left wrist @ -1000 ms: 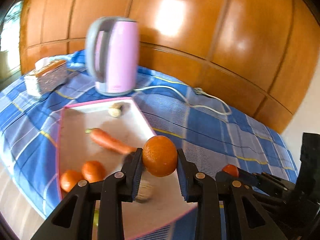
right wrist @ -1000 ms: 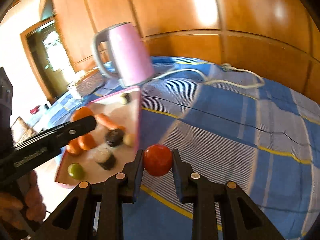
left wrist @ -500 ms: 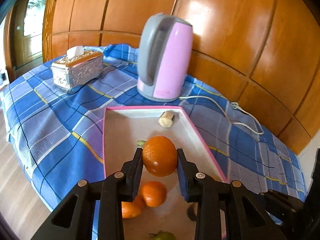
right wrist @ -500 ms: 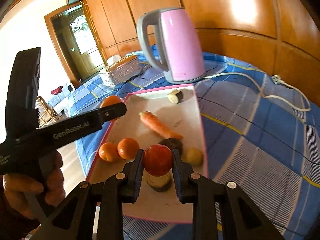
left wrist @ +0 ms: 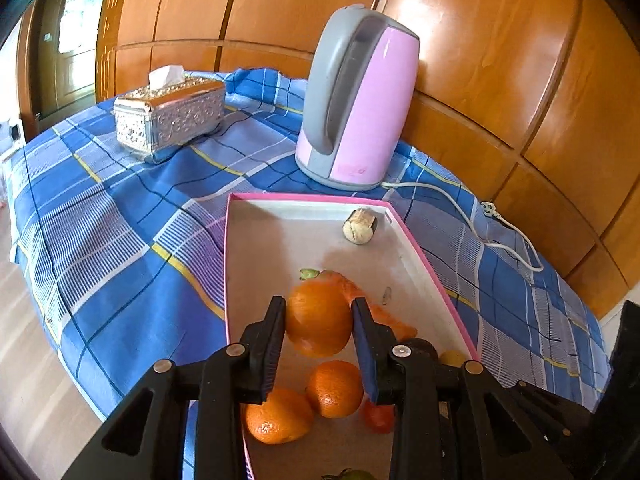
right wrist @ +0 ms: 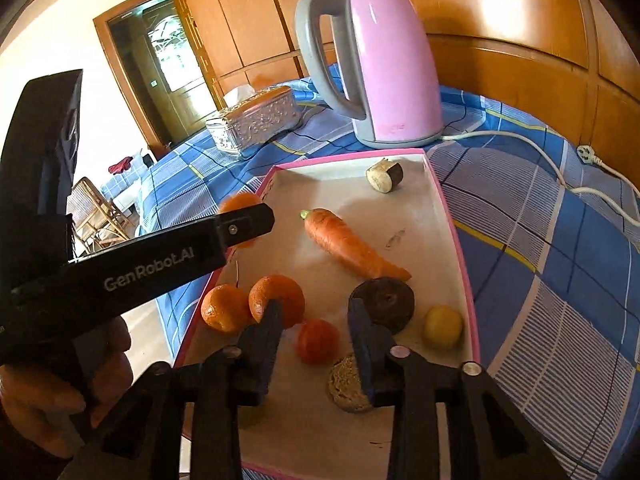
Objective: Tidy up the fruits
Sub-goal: 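Lower the tomato into the tray with the right tool while the left tool lowers the orange, then open both tools and withdraw them from the tray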
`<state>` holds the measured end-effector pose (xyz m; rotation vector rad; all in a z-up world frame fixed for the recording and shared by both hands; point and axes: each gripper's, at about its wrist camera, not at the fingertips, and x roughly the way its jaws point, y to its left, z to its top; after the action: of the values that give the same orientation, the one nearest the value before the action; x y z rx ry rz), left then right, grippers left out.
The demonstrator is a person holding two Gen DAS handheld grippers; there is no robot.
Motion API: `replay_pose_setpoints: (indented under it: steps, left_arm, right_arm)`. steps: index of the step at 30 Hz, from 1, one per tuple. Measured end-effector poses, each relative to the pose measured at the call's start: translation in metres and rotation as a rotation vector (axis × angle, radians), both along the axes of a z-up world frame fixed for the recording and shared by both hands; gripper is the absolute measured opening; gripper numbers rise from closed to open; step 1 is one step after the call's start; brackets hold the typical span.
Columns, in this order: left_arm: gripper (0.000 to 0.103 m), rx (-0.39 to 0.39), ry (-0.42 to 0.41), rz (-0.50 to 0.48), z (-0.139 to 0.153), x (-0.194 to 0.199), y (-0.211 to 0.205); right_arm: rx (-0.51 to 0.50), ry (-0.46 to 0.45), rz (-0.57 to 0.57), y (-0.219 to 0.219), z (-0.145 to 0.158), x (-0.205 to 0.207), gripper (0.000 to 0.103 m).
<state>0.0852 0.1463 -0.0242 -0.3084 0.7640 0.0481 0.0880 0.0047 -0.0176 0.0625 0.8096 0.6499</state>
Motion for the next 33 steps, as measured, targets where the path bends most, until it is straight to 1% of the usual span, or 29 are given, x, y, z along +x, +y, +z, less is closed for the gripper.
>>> replay_pose_setpoints:
  steps: [7, 13, 18, 22, 25, 33]
  left_arm:
    - [0.033, 0.018, 0.010, -0.012, -0.006, 0.000, -0.005]
    - [0.033, 0.007, 0.001, 0.032, -0.002, -0.004, 0.002]
    - [0.033, 0.029, 0.004, 0.072, 0.001, -0.011, 0.005]
    - [0.035, 0.054, 0.010, 0.087, 0.000, -0.017, 0.003]
    - [0.035, 0.072, 0.006, 0.091, 0.001, -0.022, -0.001]
    - [0.035, 0.105, -0.012, 0.086, 0.008, -0.032, -0.010]
  right_arm:
    - [-0.023, 0.011, -0.012, 0.000, -0.010, -0.001, 0.037]
    - [0.004, 0.014, -0.036, -0.011, -0.006, -0.006, 0.037]
    - [0.009, 0.008, -0.018, -0.010, -0.002, -0.014, 0.037]
    - [-0.038, -0.013, 0.003, -0.001, -0.005, -0.023, 0.037]
    - [-0.084, -0.032, -0.006, 0.004, -0.007, -0.027, 0.037]
    - [-0.108, -0.049, -0.038, 0.001, -0.009, -0.021, 0.037]
